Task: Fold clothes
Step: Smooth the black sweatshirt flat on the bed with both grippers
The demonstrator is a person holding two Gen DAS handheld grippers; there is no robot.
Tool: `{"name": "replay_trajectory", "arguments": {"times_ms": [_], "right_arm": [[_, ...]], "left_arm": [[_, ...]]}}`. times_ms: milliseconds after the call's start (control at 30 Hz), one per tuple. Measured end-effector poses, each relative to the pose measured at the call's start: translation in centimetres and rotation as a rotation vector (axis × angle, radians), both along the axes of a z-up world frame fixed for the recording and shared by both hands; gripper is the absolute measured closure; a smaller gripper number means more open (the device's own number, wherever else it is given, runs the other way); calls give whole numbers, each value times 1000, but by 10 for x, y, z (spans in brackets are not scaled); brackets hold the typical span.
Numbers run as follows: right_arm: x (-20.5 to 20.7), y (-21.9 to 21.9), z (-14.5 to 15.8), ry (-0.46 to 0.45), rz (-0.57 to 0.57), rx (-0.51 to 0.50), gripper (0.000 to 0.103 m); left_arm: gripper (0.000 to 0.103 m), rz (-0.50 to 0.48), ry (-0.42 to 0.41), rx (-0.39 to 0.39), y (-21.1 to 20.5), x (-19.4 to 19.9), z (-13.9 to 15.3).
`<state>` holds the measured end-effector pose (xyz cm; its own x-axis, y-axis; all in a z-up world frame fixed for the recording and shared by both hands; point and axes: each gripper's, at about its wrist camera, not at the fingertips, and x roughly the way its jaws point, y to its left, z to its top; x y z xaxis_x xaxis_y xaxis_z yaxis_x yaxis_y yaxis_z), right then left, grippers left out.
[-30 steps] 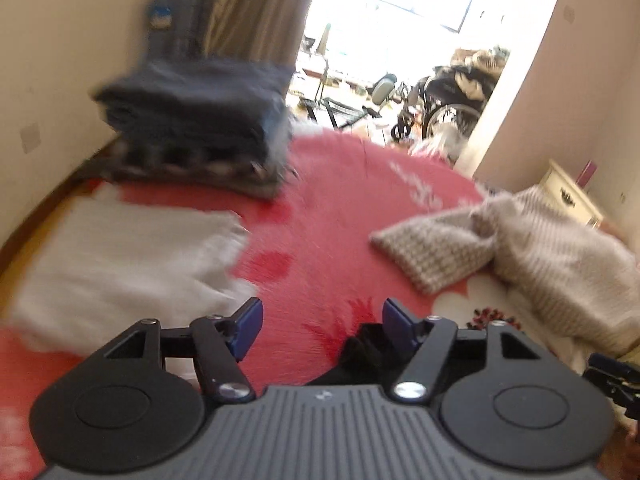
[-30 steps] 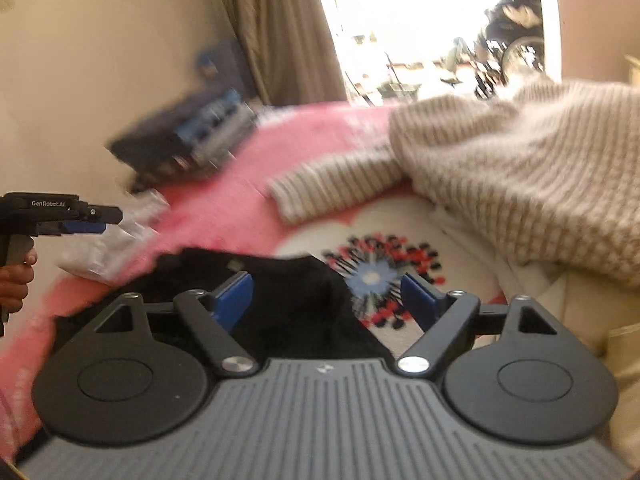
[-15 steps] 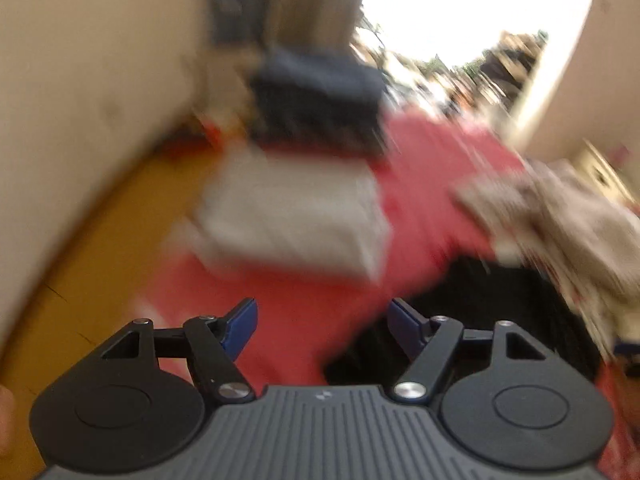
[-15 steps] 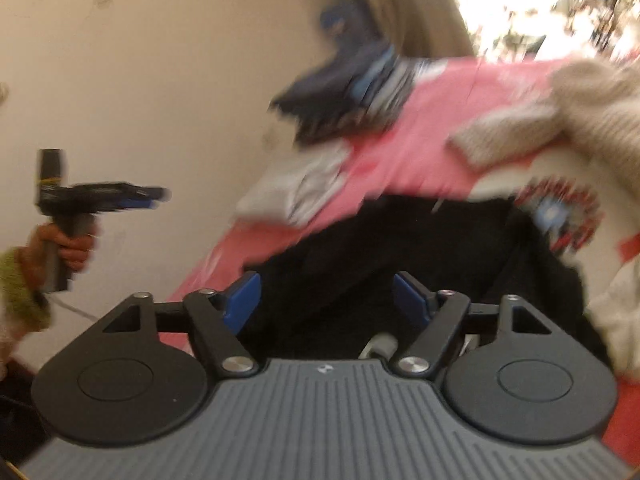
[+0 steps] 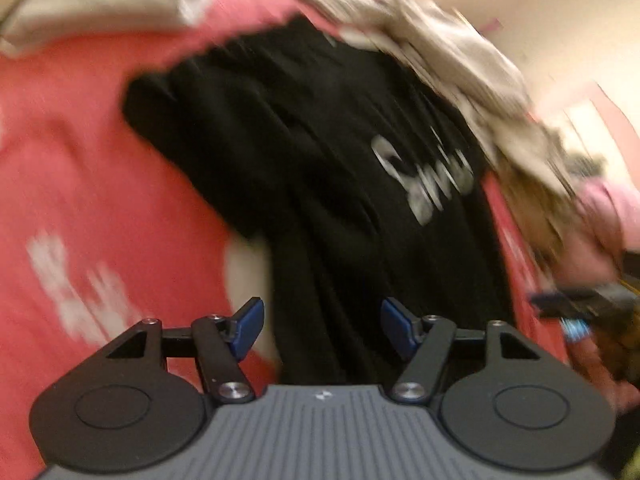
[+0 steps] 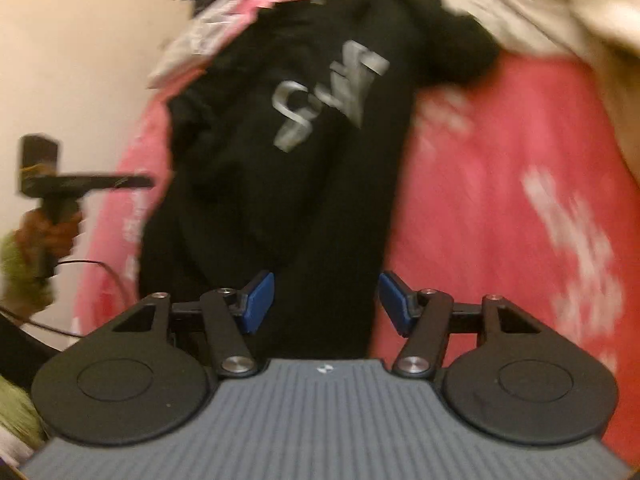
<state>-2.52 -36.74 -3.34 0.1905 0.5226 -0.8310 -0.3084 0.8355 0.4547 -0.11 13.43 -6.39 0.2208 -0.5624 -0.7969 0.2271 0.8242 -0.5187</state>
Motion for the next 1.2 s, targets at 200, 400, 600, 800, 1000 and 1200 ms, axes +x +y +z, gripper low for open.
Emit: {"name": "replay_trajectory", "arguments": {"times_ms": [200, 400, 600, 800, 1000, 1200], "right_arm": [[-31, -14, -48, 67, -126, 75, 51], [-59, -1, -59, 195, -7, 95, 82], [-57, -2, -47, 204, -3, 235, 102], [3, -51, -32, 177, -344, 475, 102], [45, -78, -84, 371, -622, 603, 97], [43, -89, -90, 365, -700, 640, 91]], "left_arm": [[41, -60, 72, 30, -11, -44, -12], [68, -125, 135, 63, -26, -83, -21], [97, -9, 178, -86, -6, -55, -10], [97, 266, 148, -270, 36, 1, -2], [97, 428, 253, -331, 45, 34, -38], [73, 439, 240, -353, 38, 37, -42]]}}
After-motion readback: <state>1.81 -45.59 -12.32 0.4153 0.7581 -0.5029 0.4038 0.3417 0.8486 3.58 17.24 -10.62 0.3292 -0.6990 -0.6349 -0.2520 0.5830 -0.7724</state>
